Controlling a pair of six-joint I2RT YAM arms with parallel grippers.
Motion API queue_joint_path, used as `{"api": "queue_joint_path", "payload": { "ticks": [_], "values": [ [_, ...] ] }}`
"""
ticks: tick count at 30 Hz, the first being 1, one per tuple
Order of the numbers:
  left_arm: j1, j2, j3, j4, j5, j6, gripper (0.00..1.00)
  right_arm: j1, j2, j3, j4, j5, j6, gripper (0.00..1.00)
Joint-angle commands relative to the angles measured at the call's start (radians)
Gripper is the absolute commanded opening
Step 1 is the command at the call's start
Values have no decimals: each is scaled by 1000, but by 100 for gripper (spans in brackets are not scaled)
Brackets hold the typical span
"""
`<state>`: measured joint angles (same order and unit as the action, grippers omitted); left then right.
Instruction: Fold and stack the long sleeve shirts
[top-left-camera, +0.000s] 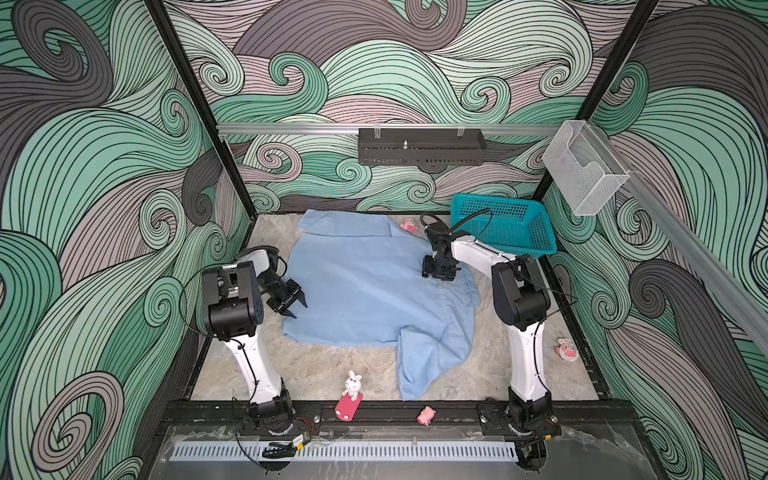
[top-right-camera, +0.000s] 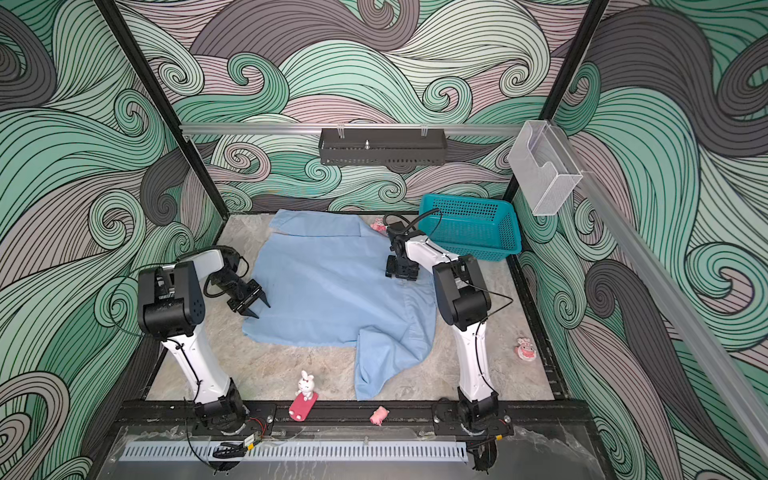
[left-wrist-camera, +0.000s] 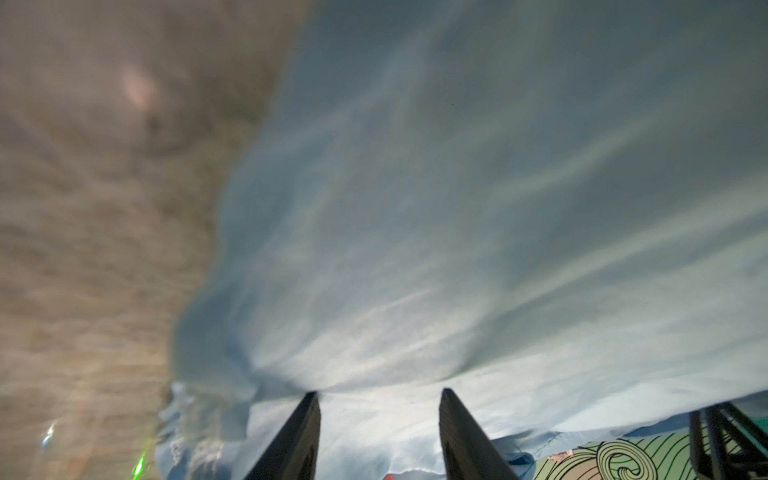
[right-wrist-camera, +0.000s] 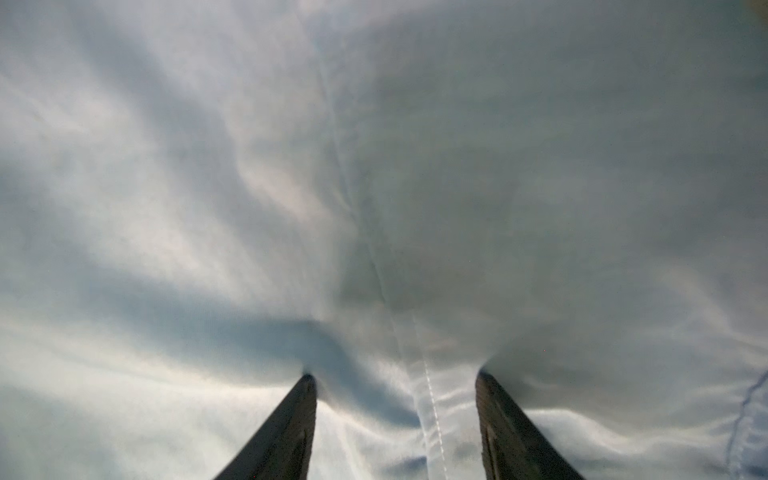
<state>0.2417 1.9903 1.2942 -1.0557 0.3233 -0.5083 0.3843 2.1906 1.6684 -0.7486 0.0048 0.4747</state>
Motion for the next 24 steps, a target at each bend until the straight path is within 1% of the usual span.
{"api": "queue_joint_path", "payload": {
  "ticks": [1, 7, 12, 15, 17, 19, 21, 24],
  "values": [
    [30, 44, -2, -32, -153, 69, 50, 2, 40, 44, -18, 10, 17, 64],
    [52, 66, 98, -60, -127, 59, 49, 4, 113, 166, -39, -3, 19, 62],
    [56, 147, 240, -87, -62, 44, 50, 4, 227, 380, -125, -13, 11, 61],
    [57, 175, 301, -111, -9, 52, 51, 14, 247, 487, -195, -36, -22, 59],
    [57, 142, 305, -103, 19, 53, 52, 35, 181, 476, -205, -1, -51, 59],
    [57, 77, 289, -85, 23, 52, 53, 56, 82, 422, -198, 29, -62, 61],
    [57, -10, 266, -71, 31, 46, 55, 88, -37, 342, -190, 68, -65, 63],
    [56, -161, 213, -52, 27, 22, 58, 164, -225, 167, -173, 144, -63, 68]
  ]
}}
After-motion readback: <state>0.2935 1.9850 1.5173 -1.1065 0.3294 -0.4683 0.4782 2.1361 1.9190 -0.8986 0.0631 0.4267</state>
